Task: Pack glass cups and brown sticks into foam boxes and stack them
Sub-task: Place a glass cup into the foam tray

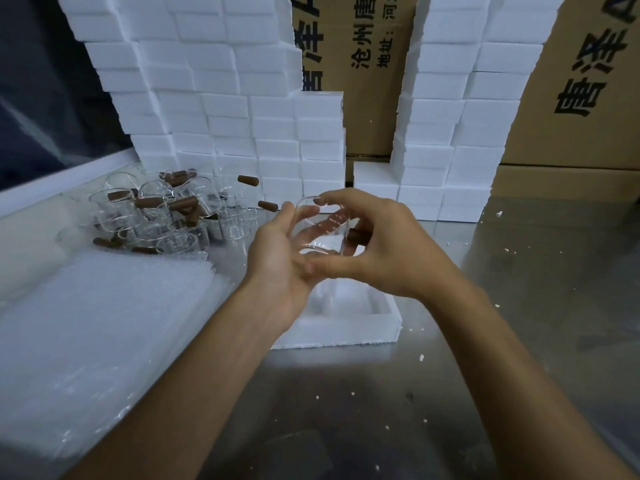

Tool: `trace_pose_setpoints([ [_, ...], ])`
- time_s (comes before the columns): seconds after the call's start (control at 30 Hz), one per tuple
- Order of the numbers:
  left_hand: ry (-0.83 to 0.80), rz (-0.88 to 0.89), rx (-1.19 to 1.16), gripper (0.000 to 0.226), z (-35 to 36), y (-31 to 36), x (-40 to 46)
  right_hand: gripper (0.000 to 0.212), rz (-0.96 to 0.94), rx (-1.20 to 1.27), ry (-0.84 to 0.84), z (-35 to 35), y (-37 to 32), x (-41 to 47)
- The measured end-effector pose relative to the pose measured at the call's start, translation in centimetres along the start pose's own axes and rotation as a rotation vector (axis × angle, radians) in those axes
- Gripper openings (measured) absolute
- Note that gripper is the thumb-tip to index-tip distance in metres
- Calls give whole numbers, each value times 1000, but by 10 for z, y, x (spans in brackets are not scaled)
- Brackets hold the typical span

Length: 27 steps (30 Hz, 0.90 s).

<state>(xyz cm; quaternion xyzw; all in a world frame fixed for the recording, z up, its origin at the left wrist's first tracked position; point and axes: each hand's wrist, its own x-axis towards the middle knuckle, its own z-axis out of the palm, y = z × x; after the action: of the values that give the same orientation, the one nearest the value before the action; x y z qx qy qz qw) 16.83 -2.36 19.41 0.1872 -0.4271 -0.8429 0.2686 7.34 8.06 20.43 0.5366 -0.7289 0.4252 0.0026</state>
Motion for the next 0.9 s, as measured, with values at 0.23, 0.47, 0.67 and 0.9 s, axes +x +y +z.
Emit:
trace_pose_setpoints([
  [0.23,59,265,742,25,-20,12,16,54,64,-155,-134,-15,-1,-1],
  [0.47,369,531,1539,12,-55,37,24,47,77,-127,-219,-25,-17,-5],
  [0.67,628,341,1766,11,-78,62,22,47,53,-103,-261,-20,-25,-6],
  [0.9,621,88,1799,15,-100,68,27,48,65,-104,-245,-19,-24,-5],
])
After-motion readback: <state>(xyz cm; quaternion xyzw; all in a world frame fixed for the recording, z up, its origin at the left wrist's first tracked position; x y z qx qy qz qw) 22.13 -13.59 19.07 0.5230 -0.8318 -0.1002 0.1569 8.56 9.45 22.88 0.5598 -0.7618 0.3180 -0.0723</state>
